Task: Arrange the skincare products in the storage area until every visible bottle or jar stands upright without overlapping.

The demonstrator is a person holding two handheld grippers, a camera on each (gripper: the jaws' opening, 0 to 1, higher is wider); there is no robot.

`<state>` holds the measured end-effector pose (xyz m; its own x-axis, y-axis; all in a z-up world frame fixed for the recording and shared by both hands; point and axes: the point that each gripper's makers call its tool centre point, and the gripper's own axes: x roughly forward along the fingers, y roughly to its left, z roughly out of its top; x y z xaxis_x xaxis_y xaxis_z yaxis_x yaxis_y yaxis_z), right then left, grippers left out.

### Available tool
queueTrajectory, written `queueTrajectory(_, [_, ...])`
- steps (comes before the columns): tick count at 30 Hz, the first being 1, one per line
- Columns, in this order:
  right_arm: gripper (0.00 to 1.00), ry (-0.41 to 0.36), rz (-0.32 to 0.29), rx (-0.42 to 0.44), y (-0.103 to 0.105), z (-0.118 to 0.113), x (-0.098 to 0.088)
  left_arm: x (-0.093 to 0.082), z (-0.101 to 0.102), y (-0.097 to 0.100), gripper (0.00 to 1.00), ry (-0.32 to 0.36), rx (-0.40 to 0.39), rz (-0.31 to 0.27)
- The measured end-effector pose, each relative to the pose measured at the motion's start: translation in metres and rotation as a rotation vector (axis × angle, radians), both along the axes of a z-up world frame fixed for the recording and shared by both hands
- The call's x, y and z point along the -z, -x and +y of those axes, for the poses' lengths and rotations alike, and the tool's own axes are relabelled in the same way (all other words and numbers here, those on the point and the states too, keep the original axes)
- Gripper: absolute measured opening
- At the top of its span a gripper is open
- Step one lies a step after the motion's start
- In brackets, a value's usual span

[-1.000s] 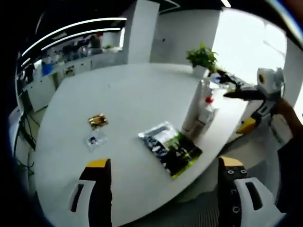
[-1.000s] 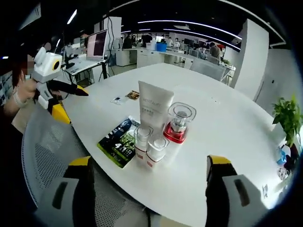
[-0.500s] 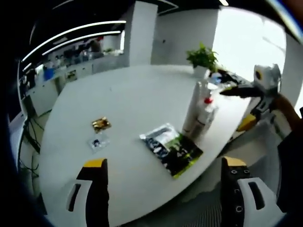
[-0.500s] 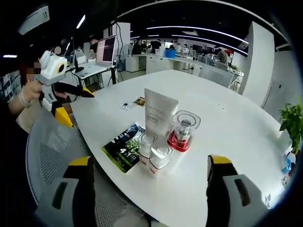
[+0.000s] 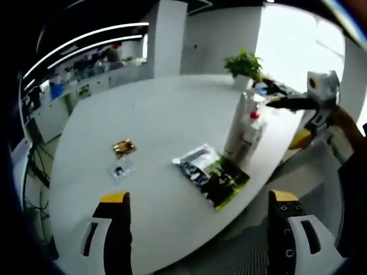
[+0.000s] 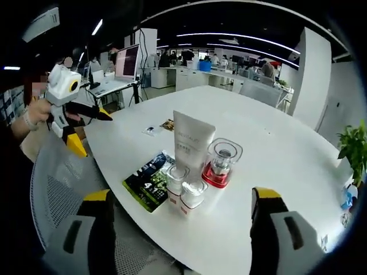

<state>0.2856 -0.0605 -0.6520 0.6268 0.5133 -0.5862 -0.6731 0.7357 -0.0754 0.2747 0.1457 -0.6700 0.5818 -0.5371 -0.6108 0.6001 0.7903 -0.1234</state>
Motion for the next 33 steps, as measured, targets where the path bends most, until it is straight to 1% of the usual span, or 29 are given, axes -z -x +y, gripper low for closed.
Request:
queueTrajectory(3, [1.00, 0.001, 0.001, 0.003, 0.001, 0.000, 0.000, -0.001, 0.000, -0.001, 0.97, 0.009, 0.009, -0.008])
queueTrajectory(5, [1.00, 0.004, 0.012, -0.003, 0.003, 0.001, 0.001, 0.003, 0.005, -0.004, 0.97, -0.002, -0.008, 0.003])
queueTrajectory(8, [1.00, 0.005, 0.012, 0.007, 0.002, 0.003, 0.001, 0.006, 0.009, -0.006, 0.97, -0.015, 0.004, 0.002])
queueTrajectory(11, [1.00, 0.009, 0.001, 0.007, 0.001, 0.004, -0.001, 0.006, 0.012, -0.010, 0.97, -0.008, 0.012, -0.002])
queueTrajectory(17, [1.00, 0.013, -0.010, 0.037, -0.007, -0.001, -0.004, 0.009, 0.020, -0.021, 0.97, -0.016, 0.036, 0.012])
queueTrajectory(18, [0.98, 0.006, -0.005, 0.047, -0.008, -0.002, -0.005, 0.009, 0.020, -0.022, 0.97, -0.022, 0.042, 0.013])
queueTrajectory(19, [0.93, -0.001, 0.005, 0.059, -0.009, -0.003, -0.005, 0.010, 0.021, -0.024, 0.97, -0.029, 0.046, 0.017])
queueTrajectory(21, [0.88, -0.019, 0.022, 0.058, -0.008, -0.003, -0.006, 0.016, 0.026, -0.027, 0.97, -0.045, 0.056, 0.048])
queueTrajectory(22, [0.87, -0.020, 0.019, 0.076, -0.009, -0.004, -0.006, 0.019, 0.028, -0.030, 0.97, -0.053, 0.062, 0.054])
queueTrajectory(23, [0.86, -0.016, 0.015, 0.080, -0.010, -0.006, -0.006, 0.019, 0.029, -0.032, 0.97, -0.056, 0.063, 0.050])
queueTrajectory(25, [0.79, -0.005, 0.027, 0.082, -0.009, -0.007, -0.004, 0.018, 0.030, -0.037, 0.97, -0.064, 0.076, 0.042])
queueTrajectory(27, [0.74, -0.016, 0.023, 0.098, -0.010, -0.008, -0.004, 0.018, 0.030, -0.040, 0.97, -0.068, 0.091, 0.046])
queueTrajectory(29, [0.70, -0.020, 0.047, 0.113, -0.008, -0.009, -0.001, 0.019, 0.032, -0.048, 0.97, -0.082, 0.093, 0.037])
queueTrajectory(31, [0.67, -0.022, 0.069, 0.114, -0.005, -0.008, 0.003, 0.022, 0.036, -0.054, 0.97, -0.103, 0.097, 0.042])
queueTrajectory(32, [0.65, -0.023, 0.081, 0.120, -0.004, -0.009, 0.004, 0.022, 0.036, -0.057, 0.97, -0.108, 0.096, 0.038])
queueTrajectory(33, [0.62, -0.028, 0.080, 0.124, -0.004, -0.009, 0.004, 0.022, 0.038, -0.063, 0.97, -0.113, 0.099, 0.023])
